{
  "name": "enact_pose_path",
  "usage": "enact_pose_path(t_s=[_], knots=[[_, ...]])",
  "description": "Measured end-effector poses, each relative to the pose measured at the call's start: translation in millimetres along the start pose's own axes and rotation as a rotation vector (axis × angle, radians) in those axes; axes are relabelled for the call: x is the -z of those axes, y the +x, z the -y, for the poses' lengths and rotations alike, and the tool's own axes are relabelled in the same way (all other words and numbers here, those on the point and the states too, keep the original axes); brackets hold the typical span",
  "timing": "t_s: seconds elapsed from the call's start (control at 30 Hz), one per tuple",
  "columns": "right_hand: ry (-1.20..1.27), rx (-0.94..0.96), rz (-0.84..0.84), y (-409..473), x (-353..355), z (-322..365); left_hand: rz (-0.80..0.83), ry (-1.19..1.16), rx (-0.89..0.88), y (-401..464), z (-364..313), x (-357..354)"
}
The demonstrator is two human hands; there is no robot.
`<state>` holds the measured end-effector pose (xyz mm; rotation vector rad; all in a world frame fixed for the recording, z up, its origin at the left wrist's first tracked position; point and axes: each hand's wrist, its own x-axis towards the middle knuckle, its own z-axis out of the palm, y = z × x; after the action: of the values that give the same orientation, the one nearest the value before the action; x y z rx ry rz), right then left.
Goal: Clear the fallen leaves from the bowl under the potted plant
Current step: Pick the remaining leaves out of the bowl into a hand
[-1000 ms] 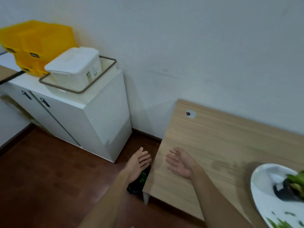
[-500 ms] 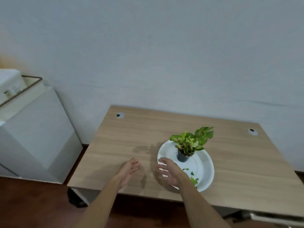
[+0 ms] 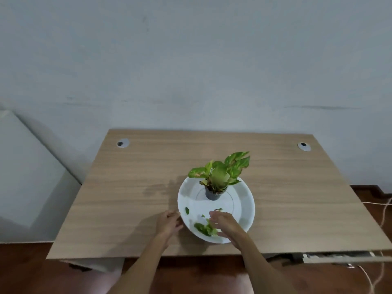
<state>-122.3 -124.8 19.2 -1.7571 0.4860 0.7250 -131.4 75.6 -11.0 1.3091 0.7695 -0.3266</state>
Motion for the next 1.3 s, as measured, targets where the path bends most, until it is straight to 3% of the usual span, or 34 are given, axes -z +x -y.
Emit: enact_pose_path(t_s=[0.33,0.43,0.67,0.8,0.97,1.07,1.2,1.3], knots=[[-0.472,0.210,-0.065,45,-24,9,0.078,0.044,0.026,39,-8,5],[-0.604,0.360,-0.125,52,-42,21,0.078,0.040,0.022,49,-8,6],[-1.134,0.630,0.001,67,-66,27,0.040,-0.007,0.013,60,-7,6],[-1.299,0.734,0.054,71,-54,9,-0.008,0.009,0.008,59,-8,-1],[-1.346,0.755,0.109,47,-33,-14,-0.084,0.025,0.011,52,-7,-9],[-1.225,0.682,0.086,34,-14,-19,-0.126,0.040,0.011,51,-4,-16],[-0.875,0.596,-0.137,31,5,-18,-0.154,0.063,0.014,48,-4,-26],[-0.861,0.545,-0.244,36,13,-16,-0.170,0.065,0.011,46,-4,-31]])
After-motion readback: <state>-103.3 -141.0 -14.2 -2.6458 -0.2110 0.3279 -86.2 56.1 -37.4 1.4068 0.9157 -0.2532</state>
